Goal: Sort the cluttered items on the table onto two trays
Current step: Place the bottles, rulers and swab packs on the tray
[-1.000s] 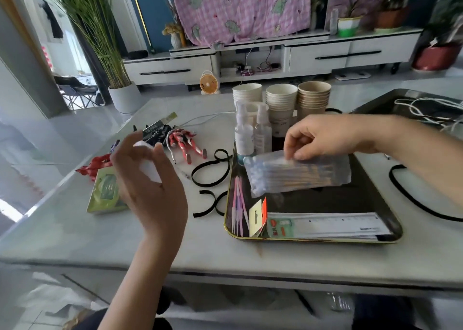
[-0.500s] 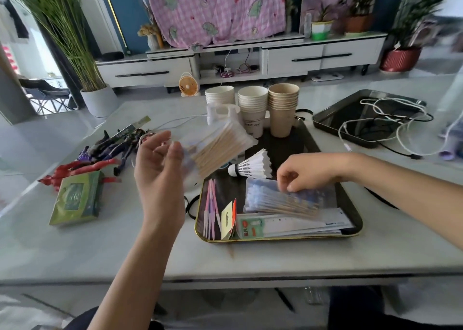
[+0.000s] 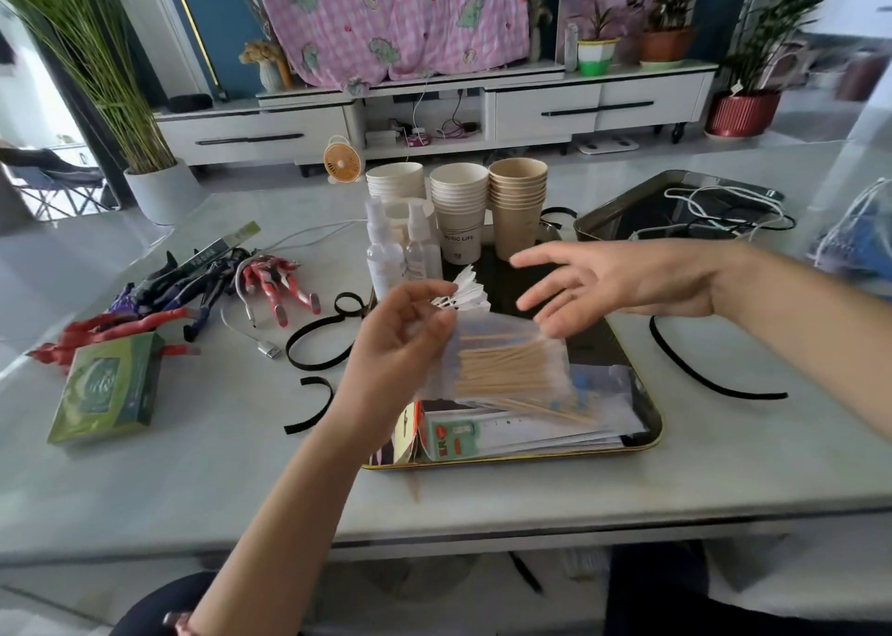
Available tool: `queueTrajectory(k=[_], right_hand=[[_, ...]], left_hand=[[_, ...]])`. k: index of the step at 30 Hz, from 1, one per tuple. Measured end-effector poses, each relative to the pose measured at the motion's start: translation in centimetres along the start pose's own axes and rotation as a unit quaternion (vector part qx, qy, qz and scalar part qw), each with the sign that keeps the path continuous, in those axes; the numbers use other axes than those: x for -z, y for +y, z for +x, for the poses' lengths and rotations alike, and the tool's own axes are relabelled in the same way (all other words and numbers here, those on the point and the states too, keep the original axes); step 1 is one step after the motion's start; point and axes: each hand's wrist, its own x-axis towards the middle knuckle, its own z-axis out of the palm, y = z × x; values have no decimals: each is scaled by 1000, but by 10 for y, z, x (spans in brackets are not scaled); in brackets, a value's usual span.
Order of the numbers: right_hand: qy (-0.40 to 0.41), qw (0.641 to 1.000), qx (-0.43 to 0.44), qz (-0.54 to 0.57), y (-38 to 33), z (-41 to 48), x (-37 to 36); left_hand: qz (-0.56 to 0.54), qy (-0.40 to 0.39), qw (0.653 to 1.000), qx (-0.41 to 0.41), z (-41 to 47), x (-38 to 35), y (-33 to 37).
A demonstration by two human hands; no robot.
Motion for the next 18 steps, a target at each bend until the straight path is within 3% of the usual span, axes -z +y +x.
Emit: queueTrajectory(k=[5,9,14,16,18], right_hand=[[-7,986,0,-169,3,5,-14],[29,986,-2,-165,12,7,-14],[76,967,-34,-242,27,17,-28],[57,980,-32,-190,26,18,-34],[22,976,-37,-212,25,20,-41]], left_hand=[[33,-5,999,2,3,-13,-5],[133,42,990,-29,6,-18,-11],[270,89,956,-66,11,-15,-19],[282,102,951,-77,12,-11,-16],[284,115,949,-75,14,-6,-13]])
